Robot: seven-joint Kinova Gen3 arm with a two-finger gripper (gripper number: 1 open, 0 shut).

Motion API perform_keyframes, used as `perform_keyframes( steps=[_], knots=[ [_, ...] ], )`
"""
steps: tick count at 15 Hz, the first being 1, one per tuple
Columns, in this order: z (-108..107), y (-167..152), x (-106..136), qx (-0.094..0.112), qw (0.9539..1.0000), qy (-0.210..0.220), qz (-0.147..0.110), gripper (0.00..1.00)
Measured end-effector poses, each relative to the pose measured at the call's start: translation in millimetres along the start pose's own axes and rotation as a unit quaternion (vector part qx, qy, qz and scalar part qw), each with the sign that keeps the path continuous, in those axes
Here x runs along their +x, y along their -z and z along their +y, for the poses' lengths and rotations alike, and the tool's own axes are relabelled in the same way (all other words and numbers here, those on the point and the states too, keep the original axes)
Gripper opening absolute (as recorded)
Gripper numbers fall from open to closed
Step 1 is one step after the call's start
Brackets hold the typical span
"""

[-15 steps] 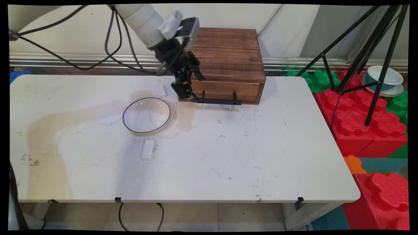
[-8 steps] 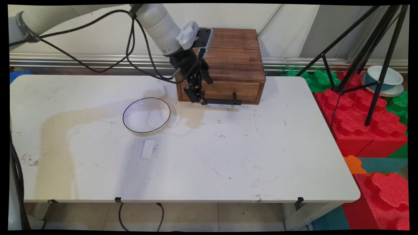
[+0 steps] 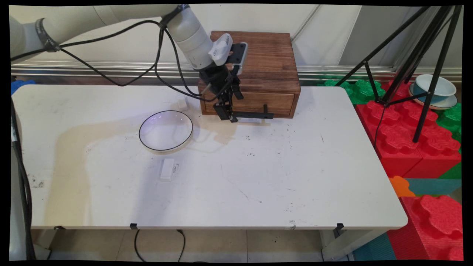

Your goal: Open the drawer

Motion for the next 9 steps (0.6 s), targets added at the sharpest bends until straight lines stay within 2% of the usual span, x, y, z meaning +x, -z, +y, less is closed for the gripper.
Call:
perform_keyframes(
  steps=[9],
  knots=[
    [-4,-33,-3,-0.005,0.9998,-0.005,-0.019,1.0]
  ],
)
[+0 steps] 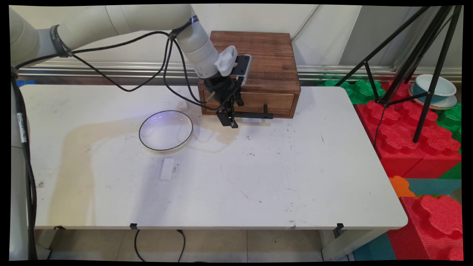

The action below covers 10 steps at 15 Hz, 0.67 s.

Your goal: Open the drawer

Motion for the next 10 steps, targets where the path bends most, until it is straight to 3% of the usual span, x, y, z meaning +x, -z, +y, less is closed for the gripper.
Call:
perform_keyframes(
  steps=[10],
  knots=[
    [-1,-29,-1,-0.002,1.0,0.003,-0.008,1.0]
  ],
)
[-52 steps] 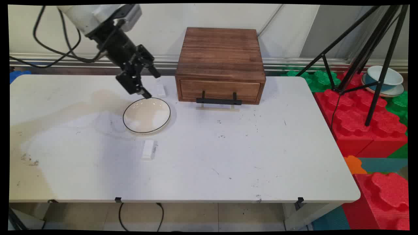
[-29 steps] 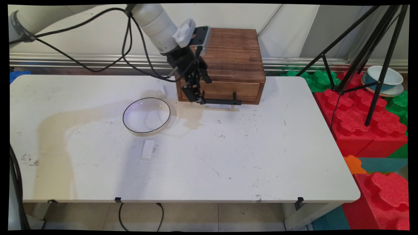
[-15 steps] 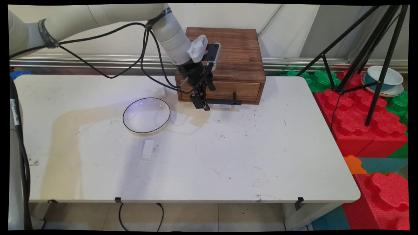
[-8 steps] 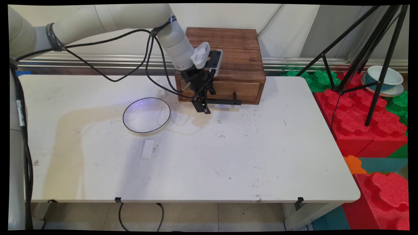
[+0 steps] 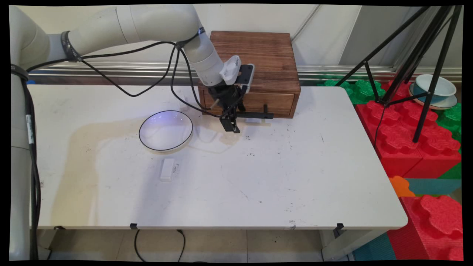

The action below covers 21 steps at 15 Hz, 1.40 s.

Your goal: Open the drawer

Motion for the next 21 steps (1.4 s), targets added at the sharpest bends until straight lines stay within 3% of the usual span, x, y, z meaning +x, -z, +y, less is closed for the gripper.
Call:
perform_keyframes(
  steps=[21],
  knots=[
    [19,-19,6,-0.005,0.9997,0.02,0.011,1.0]
  ],
)
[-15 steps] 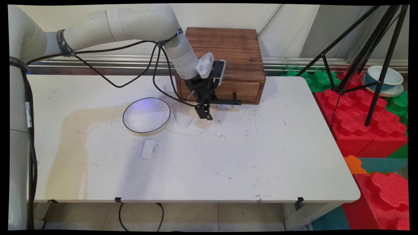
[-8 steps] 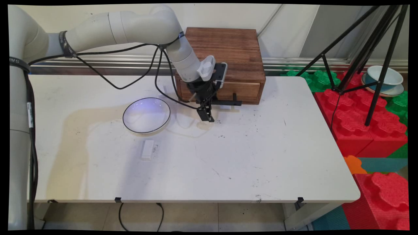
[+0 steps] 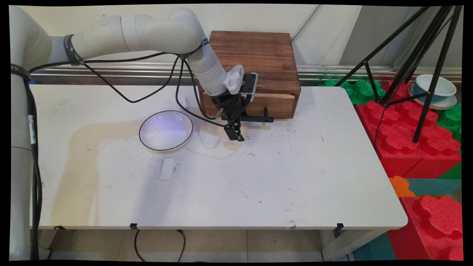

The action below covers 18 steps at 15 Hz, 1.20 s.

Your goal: Open the drawer

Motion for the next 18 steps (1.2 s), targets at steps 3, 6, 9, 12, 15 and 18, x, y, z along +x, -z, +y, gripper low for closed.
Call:
perform_keyframes(
  steps=[3,6,9,12,15,18],
  knots=[
    [7,0,1,-0.002,1.0,0.004,0.003,1.0],
    [16,1,2,-0.004,0.9999,0.009,0.006,1.0],
    [25,2,3,-0.006,0.9999,0.013,0.008,1.0],
    [33,2,5,-0.009,0.9998,0.016,0.011,1.0],
    [42,3,6,-0.011,0.9997,0.019,0.013,1.0],
    [52,4,8,-0.015,0.9995,0.021,0.016,1.0]
  ],
)
